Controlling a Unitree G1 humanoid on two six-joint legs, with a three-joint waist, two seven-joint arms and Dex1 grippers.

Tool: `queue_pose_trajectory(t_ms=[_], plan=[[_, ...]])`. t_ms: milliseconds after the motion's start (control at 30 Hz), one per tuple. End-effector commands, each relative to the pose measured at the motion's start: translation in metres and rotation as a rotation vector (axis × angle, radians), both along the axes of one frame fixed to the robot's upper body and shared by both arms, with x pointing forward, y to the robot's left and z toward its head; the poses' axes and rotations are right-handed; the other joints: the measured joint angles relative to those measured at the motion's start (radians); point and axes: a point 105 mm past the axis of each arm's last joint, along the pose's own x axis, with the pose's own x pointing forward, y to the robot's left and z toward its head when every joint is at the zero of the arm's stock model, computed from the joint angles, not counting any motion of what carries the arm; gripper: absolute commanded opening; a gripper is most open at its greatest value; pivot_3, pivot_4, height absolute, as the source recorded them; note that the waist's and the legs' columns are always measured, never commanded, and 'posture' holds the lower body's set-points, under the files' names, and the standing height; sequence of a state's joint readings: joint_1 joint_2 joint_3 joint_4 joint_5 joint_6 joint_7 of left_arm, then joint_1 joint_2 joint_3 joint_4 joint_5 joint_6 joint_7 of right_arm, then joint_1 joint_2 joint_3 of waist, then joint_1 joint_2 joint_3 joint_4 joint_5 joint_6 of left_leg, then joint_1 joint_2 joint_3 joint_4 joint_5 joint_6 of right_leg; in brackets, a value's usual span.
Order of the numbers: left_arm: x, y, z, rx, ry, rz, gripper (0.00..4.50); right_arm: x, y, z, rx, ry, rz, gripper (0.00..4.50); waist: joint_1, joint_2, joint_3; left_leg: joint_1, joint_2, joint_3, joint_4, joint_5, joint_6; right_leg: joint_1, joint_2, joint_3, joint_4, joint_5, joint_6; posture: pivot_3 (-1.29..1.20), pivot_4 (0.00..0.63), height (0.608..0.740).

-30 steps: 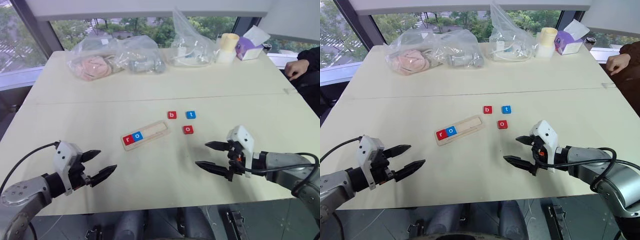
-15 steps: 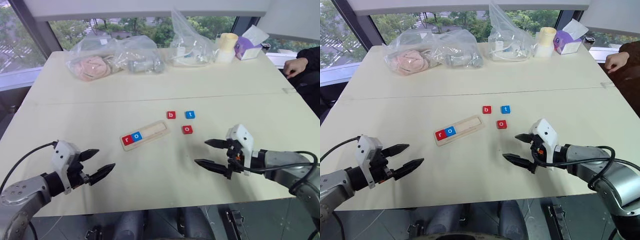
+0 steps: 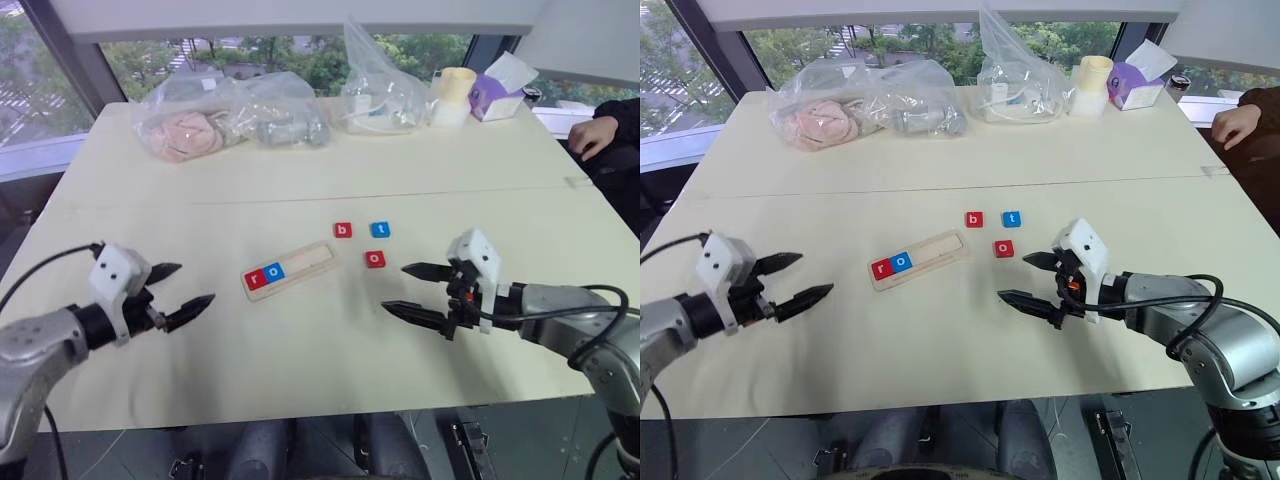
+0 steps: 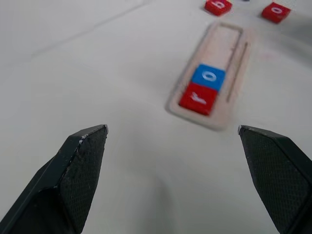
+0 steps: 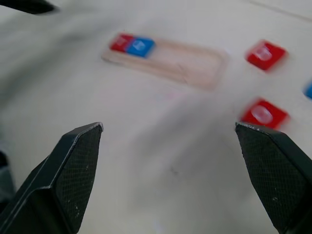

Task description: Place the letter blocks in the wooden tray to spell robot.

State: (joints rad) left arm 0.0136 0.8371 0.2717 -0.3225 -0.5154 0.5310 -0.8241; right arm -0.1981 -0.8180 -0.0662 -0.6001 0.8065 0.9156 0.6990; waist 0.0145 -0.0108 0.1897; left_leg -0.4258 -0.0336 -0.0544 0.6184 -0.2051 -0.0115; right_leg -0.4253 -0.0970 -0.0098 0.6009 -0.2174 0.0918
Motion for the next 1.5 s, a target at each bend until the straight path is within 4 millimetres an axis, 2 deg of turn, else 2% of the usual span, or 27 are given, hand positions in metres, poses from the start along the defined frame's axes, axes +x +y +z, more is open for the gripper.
queue_pose_trajectory(t_ms=[33, 133, 233, 333, 500, 567, 667, 767, 900, 967, 1033, 1067, 1167, 1300, 1400, 1500], plan=[[0.014, -0.019, -0.009, -0.001, 0.003, -0.09, 4.5, -0.009, 0.018, 0.0, -0.011, -0.022, 0.053, 4.44, 0.0, -0.001, 0.0, 0.0, 0.0, 0.001, 0.0, 0.0, 0.0, 0.0, 0.0, 0.0, 0.0, 0.0, 0.0, 0.0, 0.15, 0.74], [0.022, -0.034, -0.02, 0.018, 0.008, -0.164, 4.5, -0.01, 0.025, -0.002, 0.016, -0.023, 0.038, 4.44, -0.001, -0.001, 0.0, -0.001, -0.001, 0.0, 0.0, 0.0, 0.0, 0.0, 0.0, 0.0, -0.001, 0.002, 0.003, 0.0, 0.15, 0.74], [0.029, -0.038, -0.023, 0.023, -0.01, -0.175, 4.5, -0.009, 0.028, -0.001, 0.068, -0.013, 0.006, 4.44, -0.004, -0.001, 0.0, 0.0, -0.001, 0.0, 0.0, 0.0, 0.0, 0.0, 0.0, 0.002, -0.001, 0.004, 0.007, 0.0, 0.15, 0.74], [0.036, -0.051, -0.031, 0.057, -0.028, -0.222, 4.5, -0.013, 0.03, -0.009, 0.084, 0.011, -0.025, 4.44, 0.001, -0.001, 0.0, 0.0, 0.0, 0.0, 0.001, 0.0, 0.0, 0.0, 0.0, 0.002, 0.0, 0.005, 0.008, 0.0, 0.15, 0.74], [0.045, -0.061, -0.044, 0.105, -0.054, -0.291, 4.5, -0.011, 0.025, -0.012, 0.093, 0.008, -0.07, 4.44, -0.002, -0.001, 0.0, 0.0, 0.0, 0.0, 0.004, 0.0, 0.0, 0.001, 0.0, 0.002, 0.0, 0.006, 0.009, 0.0, 0.15, 0.74], [0.042, -0.066, -0.047, 0.098, -0.034, -0.343, 4.5, -0.009, 0.023, -0.012, 0.091, 0.003, -0.082, 4.44, -0.003, -0.001, 0.0, 0.0, 0.0, 0.0, 0.005, 0.0, 0.0, 0.001, 0.0, 0.002, 0.0, 0.006, 0.009, 0.0, 0.15, 0.74], [0.05, -0.066, -0.05, 0.124, -0.06, -0.313, 4.5, -0.01, 0.023, -0.012, 0.091, -0.002, -0.086, 4.44, -0.001, -0.001, 0.0, 0.0, 0.0, 0.0, 0.005, 0.0, 0.0, 0.001, 0.0, 0.002, 0.0, 0.006, 0.009, 0.0, 0.15, 0.74], [0.05, -0.063, -0.063, 0.18, -0.023, -0.31, 4.5, -0.01, 0.022, -0.011, 0.092, -0.008, -0.095, 4.44, 0.0, -0.001, 0.0, 0.0, 0.0, 0.0, 0.006, 0.0, 0.0, 0.002, 0.0, 0.002, 0.001, 0.007, 0.01, 0.0, 0.15, 0.74], [0.048, -0.062, -0.071, 0.178, 0.006, -0.318, 4.5, -0.008, 0.021, -0.011, 0.09, -0.017, -0.104, 4.44, -0.001, 0.0, -0.001, 0.0, 0.0, 0.0, 0.009, 0.0, 0.0, 0.003, 0.0, 0.002, 0.001, 0.008, 0.01, 0.0, 0.15, 0.74], [0.048, -0.062, -0.073, 0.177, 0.006, -0.313, 3.94, -0.007, 0.021, -0.01, 0.086, -0.022, -0.107, 4.5, -0.002, 0.001, -0.002, 0.0, 0.001, -0.001, 0.01, 0.0, 0.0, 0.004, 0.0, 0.002, 0.001, 0.008, 0.011, 0.0, 0.15, 0.74], [0.05, -0.062, -0.075, 0.178, 0.005, -0.305, 3.22, -0.007, 0.02, -0.01, 0.084, -0.025, -0.11, 4.5, 0.0, 0.001, -0.002, 0.001, 0.001, -0.001, 0.01, 0.0, 0.0, 0.006, 0.0, 0.002, 0.0, 0.008, 0.011, 0.0, 0.15, 0.74], [0.05, -0.061, -0.075, 0.18, 0.004, -0.303, 3.11, -0.006, 0.019, -0.011, 0.083, -0.025, -0.112, 4.5, 0.0, 0.001, -0.003, 0.001, 0.001, -0.001, 0.01, 0.0, 0.0, 0.006, 0.0, 0.002, 0.0, 0.008, 0.011, 0.0, 0.15, 0.74], [0.053, -0.062, -0.07, 0.224, -0.035, -0.328, 3.11, -0.004, 0.017, -0.012, 0.08, -0.023, -0.122, 4.5, 0.0, 0.002, -0.003, 0.001, 0.001, -0.001, 0.01, 0.0, 0.0, 0.006, 0.0, 0.002, 0.0, 0.008, 0.011, 0.0, 0.15, 0.74], [0.05, -0.074, -0.047, 0.226, -0.093, -0.493, 3.11, -0.002, 0.013, -0.014, 0.076, -0.012, -0.132, 4.5, -0.001, 0.002, -0.003, 0.0, 0.001, -0.001, 0.011, 0.0, 0.0, 0.005, 0.0, 0.001, 0.0, 0.008, 0.01, 0.0, 0.15, 0.74], [0.042, -0.086, -0.041, 0.223, -0.086, -0.628, 3.11, 0.002, 0.005, -0.017, 0.067, -0.009, -0.159, 4.5, -0.001, 0.002, -0.003, -0.001, 0.001, -0.001, 0.01, 0.0, 0.001, 0.004, 0.0, 0.001, 0.0, 0.008, 0.01, 0.0, 0.15, 0.74], [0.042, -0.095, -0.044, 0.225, -0.081, -0.684, 3.11, 0.004, -0.002, -0.019, 0.048, -0.019, -0.192, 4.5, 0.0, 0.002, -0.003, -0.002, 0.0, 0.0, 0.01, 0.0, 0.001, 0.003, 0.0, 0.001, -0.001, 0.008, 0.01, 0.0, 0.15, 0.74]])
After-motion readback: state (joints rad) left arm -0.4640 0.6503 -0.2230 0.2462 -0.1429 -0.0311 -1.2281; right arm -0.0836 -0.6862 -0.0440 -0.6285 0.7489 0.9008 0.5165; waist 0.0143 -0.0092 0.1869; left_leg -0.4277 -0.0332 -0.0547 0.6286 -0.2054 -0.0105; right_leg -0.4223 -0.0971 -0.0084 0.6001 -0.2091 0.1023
